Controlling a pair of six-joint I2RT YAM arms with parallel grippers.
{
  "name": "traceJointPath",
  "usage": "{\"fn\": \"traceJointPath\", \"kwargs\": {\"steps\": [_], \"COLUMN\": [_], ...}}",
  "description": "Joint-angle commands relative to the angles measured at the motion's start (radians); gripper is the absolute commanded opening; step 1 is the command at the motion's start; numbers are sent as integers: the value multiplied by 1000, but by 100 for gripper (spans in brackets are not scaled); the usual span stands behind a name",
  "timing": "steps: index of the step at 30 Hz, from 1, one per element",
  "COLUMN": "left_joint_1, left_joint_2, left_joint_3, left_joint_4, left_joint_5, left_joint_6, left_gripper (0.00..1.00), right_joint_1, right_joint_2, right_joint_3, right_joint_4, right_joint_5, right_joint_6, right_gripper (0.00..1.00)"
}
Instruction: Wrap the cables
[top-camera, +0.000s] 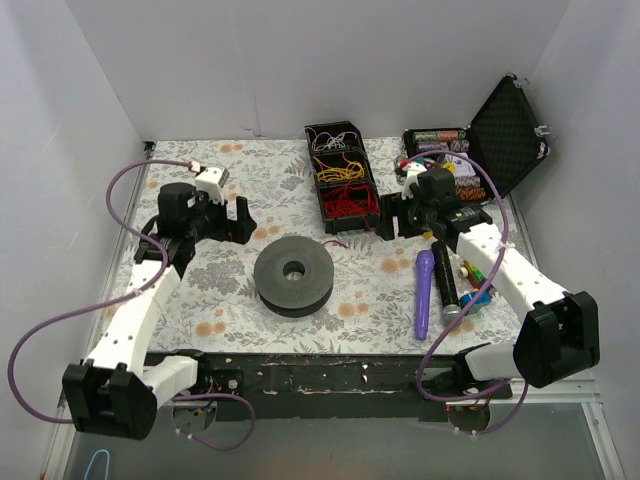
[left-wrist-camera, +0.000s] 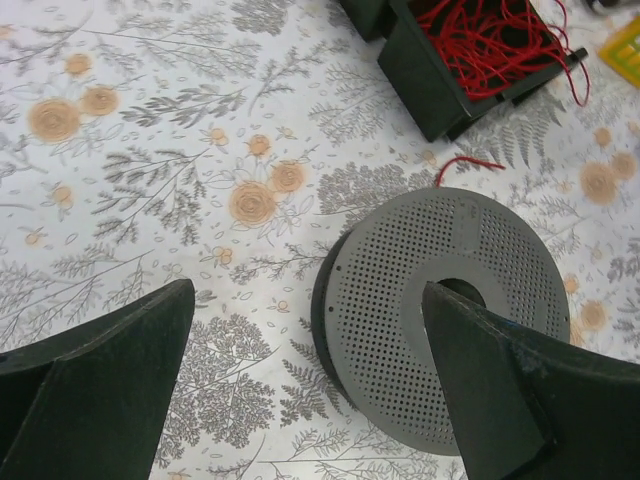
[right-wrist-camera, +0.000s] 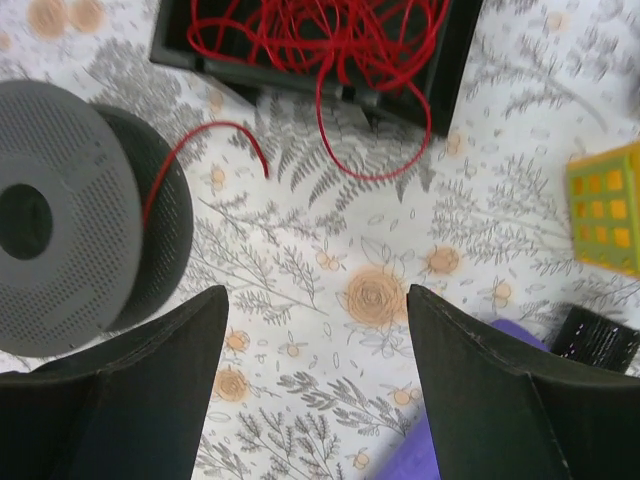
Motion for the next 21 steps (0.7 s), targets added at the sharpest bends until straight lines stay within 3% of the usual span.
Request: {"fn": "traceJointPath", "kwargs": {"steps": [1, 6, 10, 15, 21], "left_joint_1": [10, 10, 12, 13, 21], "left_joint_2": [-150, -201, -215, -224, -224], "left_joint_3": [-156, -276, -368, -495, -612], "left_joint_4": [214, 301, 381, 467, 577], "left_joint_5": [-180, -470, -725, -861, -911], "left_joint_6": [-151, -336, -409, -412, -386], "left_gripper": [98, 98, 98, 98, 96], "right_joint_1": [-49, -155, -192, -210, -210], "right_joint_2": [-64, -178, -305, -454, -557], "right_joint_3": [-107, -285, -467, -745, -918], "right_joint_4": [91, 315, 540, 852, 1026], "right_joint_5": [-30, -40, 112, 373, 410], "right_joint_6": [-19, 15, 18, 26, -37], "right_gripper": [80, 80, 86, 93, 96]}}
